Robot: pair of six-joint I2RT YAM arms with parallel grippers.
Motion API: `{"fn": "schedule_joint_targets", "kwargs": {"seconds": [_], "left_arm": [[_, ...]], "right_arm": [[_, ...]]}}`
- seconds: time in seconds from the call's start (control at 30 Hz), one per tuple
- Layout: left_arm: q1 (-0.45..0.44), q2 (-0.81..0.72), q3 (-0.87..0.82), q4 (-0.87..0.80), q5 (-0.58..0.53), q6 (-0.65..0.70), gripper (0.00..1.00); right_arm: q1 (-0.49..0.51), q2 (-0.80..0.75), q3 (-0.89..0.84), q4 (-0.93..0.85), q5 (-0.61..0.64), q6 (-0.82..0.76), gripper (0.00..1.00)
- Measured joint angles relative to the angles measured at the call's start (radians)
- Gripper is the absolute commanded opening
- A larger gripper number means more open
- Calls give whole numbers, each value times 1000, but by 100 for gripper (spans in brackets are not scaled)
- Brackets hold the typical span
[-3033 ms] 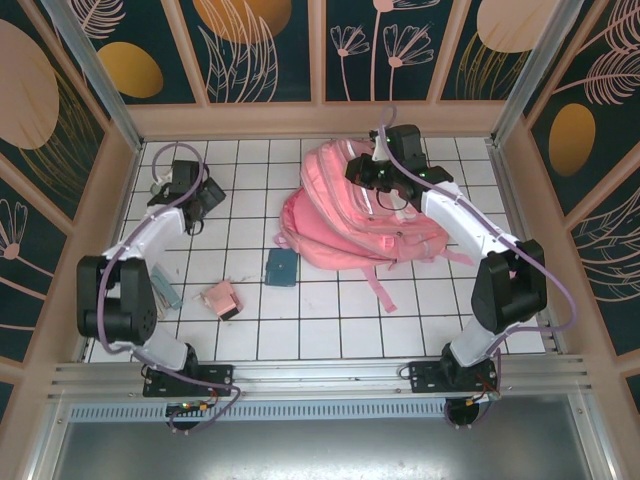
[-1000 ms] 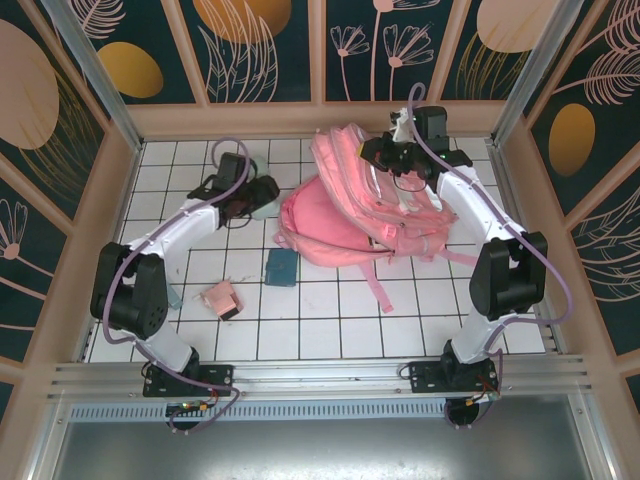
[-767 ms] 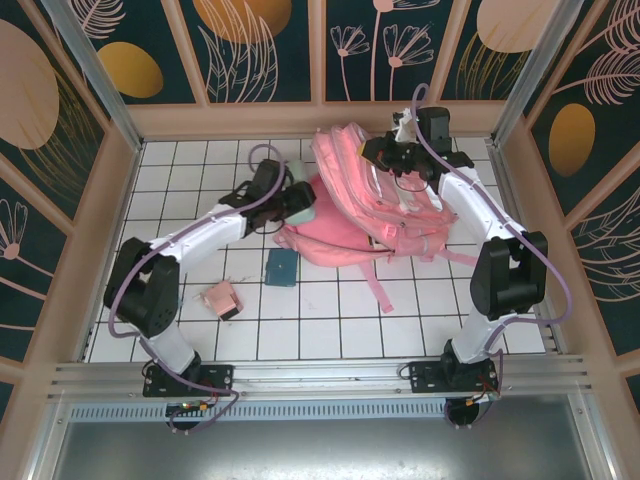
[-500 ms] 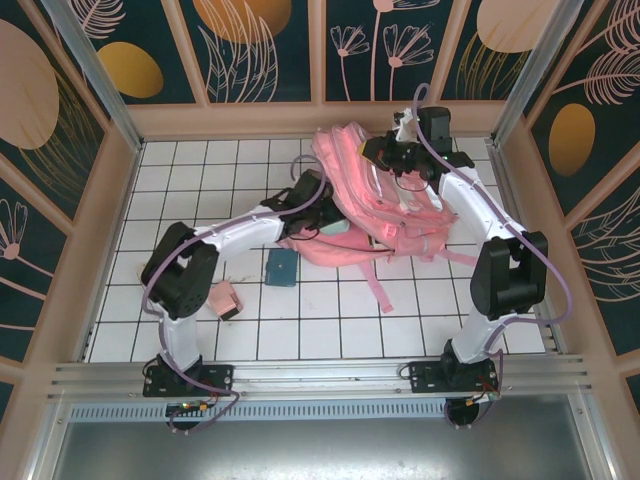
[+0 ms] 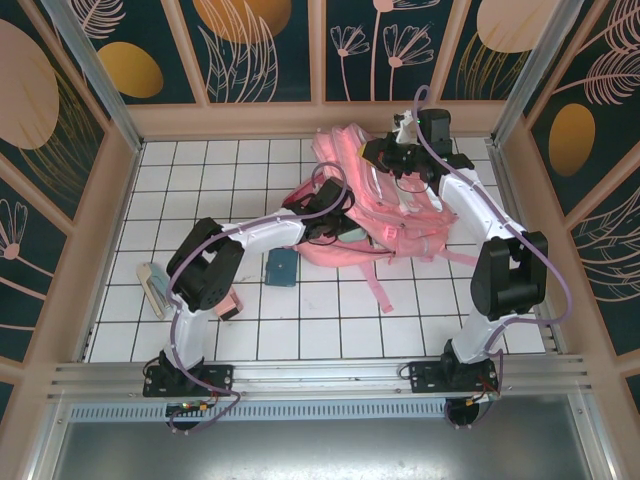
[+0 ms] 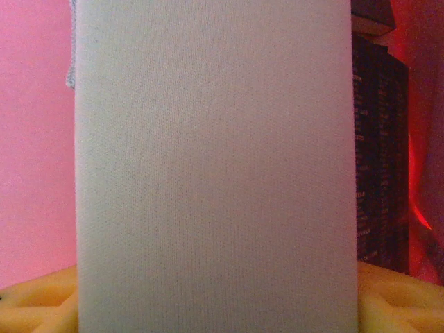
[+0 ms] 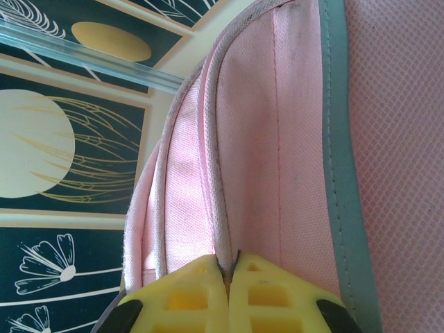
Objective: Pack the student bag
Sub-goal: Place a glasses case in the student bag.
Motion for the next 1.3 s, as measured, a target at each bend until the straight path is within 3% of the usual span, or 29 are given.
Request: {"fn": "schedule_joint_targets", "kwargs": {"seconds": [0.07, 0.5, 0.9, 1.3], "left_arm": [[0, 3, 0, 0, -2, -4, 80], [0, 4, 0, -1, -2, -3, 98], [17, -153, -39, -98, -97, 17, 99], [166, -500, -358, -184, -196, -14, 99]], "right_arm": [[0, 0, -3, 4, 0, 0, 0], [0, 0, -9, 13, -1, 0, 0], [0, -4, -19, 26, -4, 0, 0], [14, -6, -39, 42, -4, -5, 0]]}}
